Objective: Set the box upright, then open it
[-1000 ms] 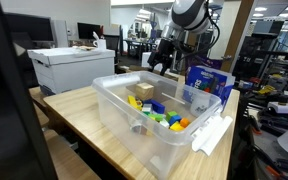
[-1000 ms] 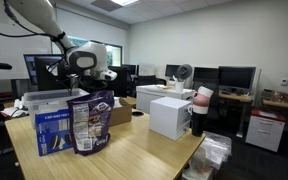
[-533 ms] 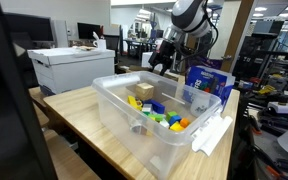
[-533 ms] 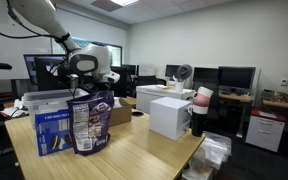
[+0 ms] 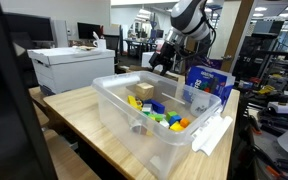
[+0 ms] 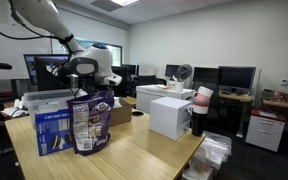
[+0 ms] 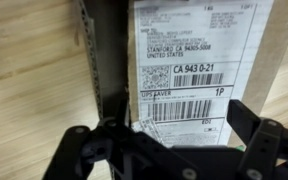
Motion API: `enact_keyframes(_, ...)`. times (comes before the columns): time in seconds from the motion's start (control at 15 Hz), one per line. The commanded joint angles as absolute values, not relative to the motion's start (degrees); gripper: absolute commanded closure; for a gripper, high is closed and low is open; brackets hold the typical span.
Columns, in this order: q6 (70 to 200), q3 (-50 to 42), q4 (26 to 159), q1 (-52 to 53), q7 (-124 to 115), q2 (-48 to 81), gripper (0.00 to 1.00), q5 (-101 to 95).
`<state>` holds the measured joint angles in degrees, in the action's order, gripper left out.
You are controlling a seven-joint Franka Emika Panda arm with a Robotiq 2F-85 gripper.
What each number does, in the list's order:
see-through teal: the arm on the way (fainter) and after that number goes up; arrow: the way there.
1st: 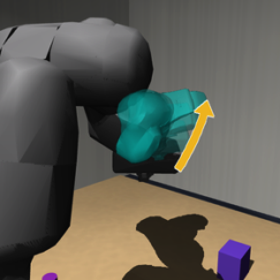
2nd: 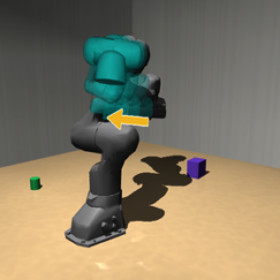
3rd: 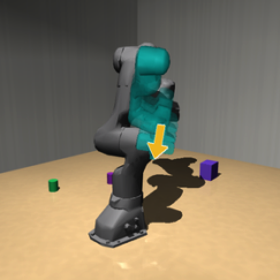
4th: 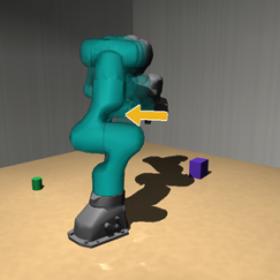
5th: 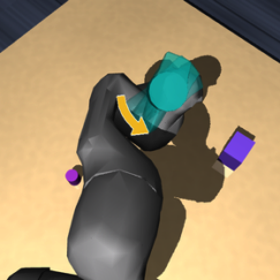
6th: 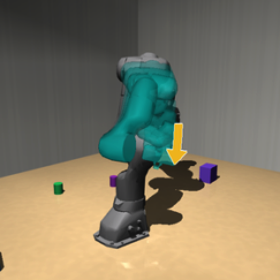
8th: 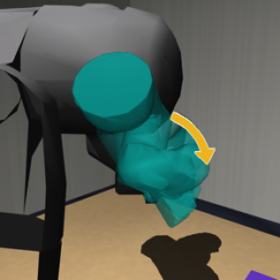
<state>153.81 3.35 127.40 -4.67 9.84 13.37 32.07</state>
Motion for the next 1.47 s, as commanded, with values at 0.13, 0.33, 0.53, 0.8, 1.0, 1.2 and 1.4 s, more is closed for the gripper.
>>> enact_keyframes(0.13, 155.8, 5.3, 128.1, -5.5, 13.1, 12.7, 0.0, 33.7)
enact_keyframes(0.33, 156.2, 5.5, 128.3, -5.3, 12.8, 13.0, 0.0, 33.0)
enact_keyframes(0.53, 156.6, 5.3, 128.5, -5.2, 12.2, 13.3, 0.0, 32.1)
enact_keyframes(0.8, 157.0, 4.8, 128.7, -5.1, 11.4, 13.6, 0.0, 30.9)
enact_keyframes(1.0, 157.2, 4.7, 128.9, -5.2, 11.3, 13.8, 0.0, 30.6)
enact_keyframes(1.2, 156.9, 5.1, 128.9, -5.6, 11.3, 14.3, 0.0, 31.8)
enact_keyframes(1.4, 156.4, 5.5, 128.8, -5.7, 11.0, 15.0, 0.0, 32.7)
